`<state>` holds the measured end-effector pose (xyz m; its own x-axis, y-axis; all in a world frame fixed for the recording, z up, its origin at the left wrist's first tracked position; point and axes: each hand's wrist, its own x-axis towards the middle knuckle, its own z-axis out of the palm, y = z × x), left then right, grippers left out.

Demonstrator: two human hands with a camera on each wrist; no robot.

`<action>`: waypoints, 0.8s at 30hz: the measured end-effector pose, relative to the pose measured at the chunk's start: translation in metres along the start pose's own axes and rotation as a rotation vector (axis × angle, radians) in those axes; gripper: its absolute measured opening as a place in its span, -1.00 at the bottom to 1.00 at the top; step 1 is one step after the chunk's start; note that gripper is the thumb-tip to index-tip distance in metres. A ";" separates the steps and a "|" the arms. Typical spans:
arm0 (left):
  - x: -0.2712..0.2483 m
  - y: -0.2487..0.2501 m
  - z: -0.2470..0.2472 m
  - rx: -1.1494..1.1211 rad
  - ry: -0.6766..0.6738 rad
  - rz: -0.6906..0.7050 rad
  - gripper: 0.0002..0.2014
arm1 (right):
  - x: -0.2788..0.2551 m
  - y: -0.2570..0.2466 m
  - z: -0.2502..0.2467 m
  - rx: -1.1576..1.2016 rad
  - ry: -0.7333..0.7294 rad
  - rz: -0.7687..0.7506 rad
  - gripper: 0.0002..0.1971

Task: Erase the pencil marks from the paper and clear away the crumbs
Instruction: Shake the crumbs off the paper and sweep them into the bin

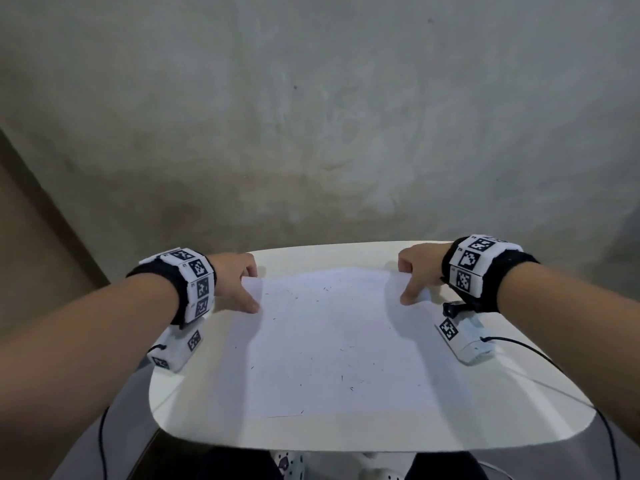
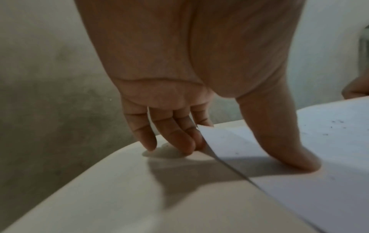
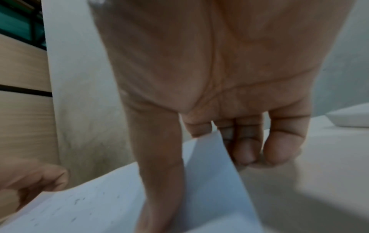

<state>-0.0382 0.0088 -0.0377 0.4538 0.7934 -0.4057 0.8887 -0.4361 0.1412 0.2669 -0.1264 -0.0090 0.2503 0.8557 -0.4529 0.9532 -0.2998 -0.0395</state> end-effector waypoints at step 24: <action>-0.076 0.002 -0.053 -0.450 0.603 0.321 -0.81 | -0.057 0.032 0.017 1.379 0.350 -0.171 -0.72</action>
<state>-0.0674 -0.0294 0.0413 0.5332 0.8071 0.2536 0.5925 -0.5702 0.5690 0.2797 -0.1923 0.0005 0.3729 0.9196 -0.1239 0.1032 -0.1738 -0.9794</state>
